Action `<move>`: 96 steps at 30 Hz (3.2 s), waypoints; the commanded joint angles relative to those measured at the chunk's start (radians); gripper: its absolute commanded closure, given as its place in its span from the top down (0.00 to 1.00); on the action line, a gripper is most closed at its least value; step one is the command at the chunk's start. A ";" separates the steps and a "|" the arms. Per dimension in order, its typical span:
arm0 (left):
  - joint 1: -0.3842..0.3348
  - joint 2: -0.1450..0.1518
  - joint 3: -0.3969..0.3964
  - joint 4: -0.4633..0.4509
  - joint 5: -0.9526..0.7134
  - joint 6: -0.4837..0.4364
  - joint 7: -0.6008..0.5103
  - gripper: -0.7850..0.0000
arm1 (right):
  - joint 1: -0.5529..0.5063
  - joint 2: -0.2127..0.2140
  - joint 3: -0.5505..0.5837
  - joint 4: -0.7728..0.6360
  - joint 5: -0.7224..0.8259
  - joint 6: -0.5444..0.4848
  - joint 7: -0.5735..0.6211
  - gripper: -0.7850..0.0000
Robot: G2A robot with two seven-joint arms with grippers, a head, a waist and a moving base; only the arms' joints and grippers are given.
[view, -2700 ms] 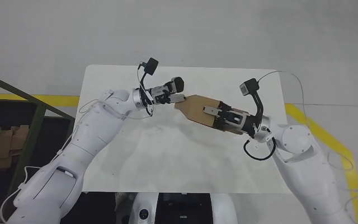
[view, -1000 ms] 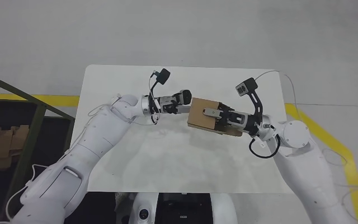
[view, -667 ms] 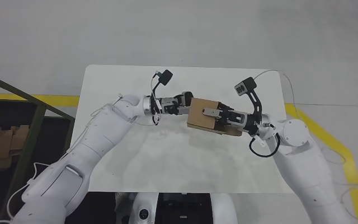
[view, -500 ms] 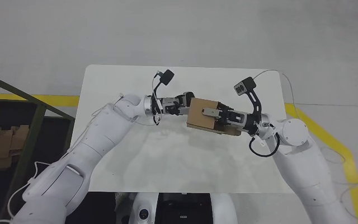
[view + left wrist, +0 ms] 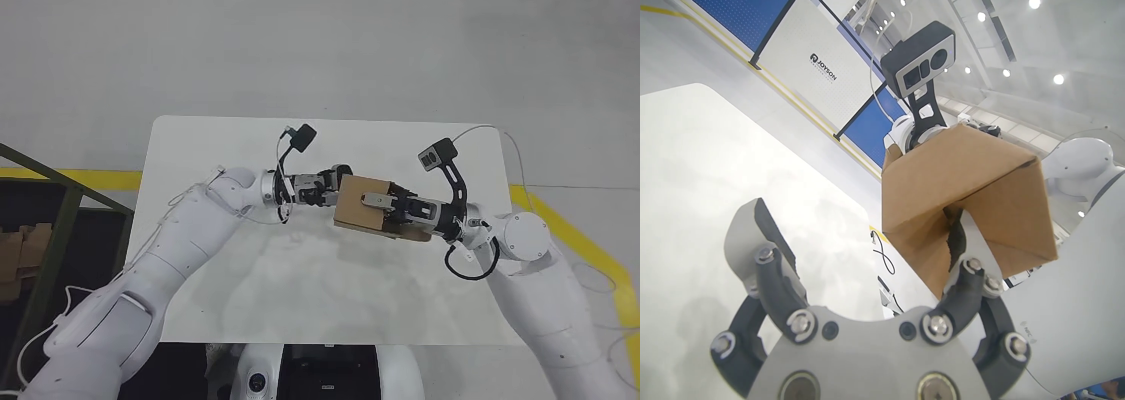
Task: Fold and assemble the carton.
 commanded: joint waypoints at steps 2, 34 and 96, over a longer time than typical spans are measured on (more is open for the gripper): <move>-0.002 0.002 -0.013 0.015 0.009 -0.006 0.012 1.00 | -0.002 0.000 0.004 0.001 0.000 -0.003 0.000 0.00; 0.307 0.153 -0.376 -0.318 1.115 -0.009 0.736 1.00 | 0.237 -0.079 -0.313 0.371 -0.180 0.142 -0.073 0.00; 0.281 0.240 -0.255 -0.169 1.610 -0.009 1.260 1.00 | 0.175 -0.102 -0.292 0.339 -0.205 0.254 -0.185 1.00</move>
